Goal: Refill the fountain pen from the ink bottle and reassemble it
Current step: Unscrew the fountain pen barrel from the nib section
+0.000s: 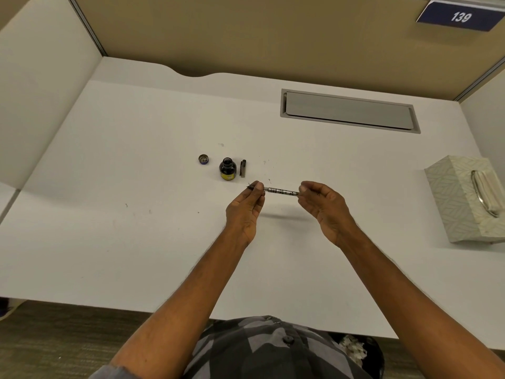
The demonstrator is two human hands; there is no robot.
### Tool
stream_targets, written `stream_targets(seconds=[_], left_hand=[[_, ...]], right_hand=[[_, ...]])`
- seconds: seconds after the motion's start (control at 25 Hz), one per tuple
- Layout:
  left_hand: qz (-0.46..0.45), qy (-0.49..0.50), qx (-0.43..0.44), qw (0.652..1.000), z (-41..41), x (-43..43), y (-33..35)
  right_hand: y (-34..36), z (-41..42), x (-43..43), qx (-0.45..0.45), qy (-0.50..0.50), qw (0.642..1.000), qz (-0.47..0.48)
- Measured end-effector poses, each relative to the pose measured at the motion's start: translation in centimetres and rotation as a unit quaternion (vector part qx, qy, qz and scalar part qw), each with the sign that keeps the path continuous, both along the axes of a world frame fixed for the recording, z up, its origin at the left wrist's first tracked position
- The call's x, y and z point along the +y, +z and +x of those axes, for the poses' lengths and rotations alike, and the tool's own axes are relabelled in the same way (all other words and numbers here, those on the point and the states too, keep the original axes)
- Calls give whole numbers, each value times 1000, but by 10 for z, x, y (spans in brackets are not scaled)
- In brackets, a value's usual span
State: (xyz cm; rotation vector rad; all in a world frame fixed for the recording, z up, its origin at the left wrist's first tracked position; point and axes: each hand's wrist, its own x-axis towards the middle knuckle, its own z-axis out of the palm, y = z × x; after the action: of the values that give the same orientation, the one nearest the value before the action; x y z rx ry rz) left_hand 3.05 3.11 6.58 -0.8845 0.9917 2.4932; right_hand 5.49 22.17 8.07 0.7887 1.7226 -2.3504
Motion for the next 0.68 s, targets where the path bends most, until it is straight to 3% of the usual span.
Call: stream_targets(seconds=[0.24,0.4,0.56,0.68], left_hand=[[-6,1,0,1000,-2,-2,-2],[-3,-2,-3,1000,0,-2,-3],[-7,-1,-3,1000,2,-3,-3],[-5,-2,-5,1000,3,-4,-4]], right_hand=[[-1,0,0,10,40,998,53],[-2,0,-1,-12,10,1000,4],[-5,4,-2,0,57,997,60],[-4,0,-2,-14,35,999,36]])
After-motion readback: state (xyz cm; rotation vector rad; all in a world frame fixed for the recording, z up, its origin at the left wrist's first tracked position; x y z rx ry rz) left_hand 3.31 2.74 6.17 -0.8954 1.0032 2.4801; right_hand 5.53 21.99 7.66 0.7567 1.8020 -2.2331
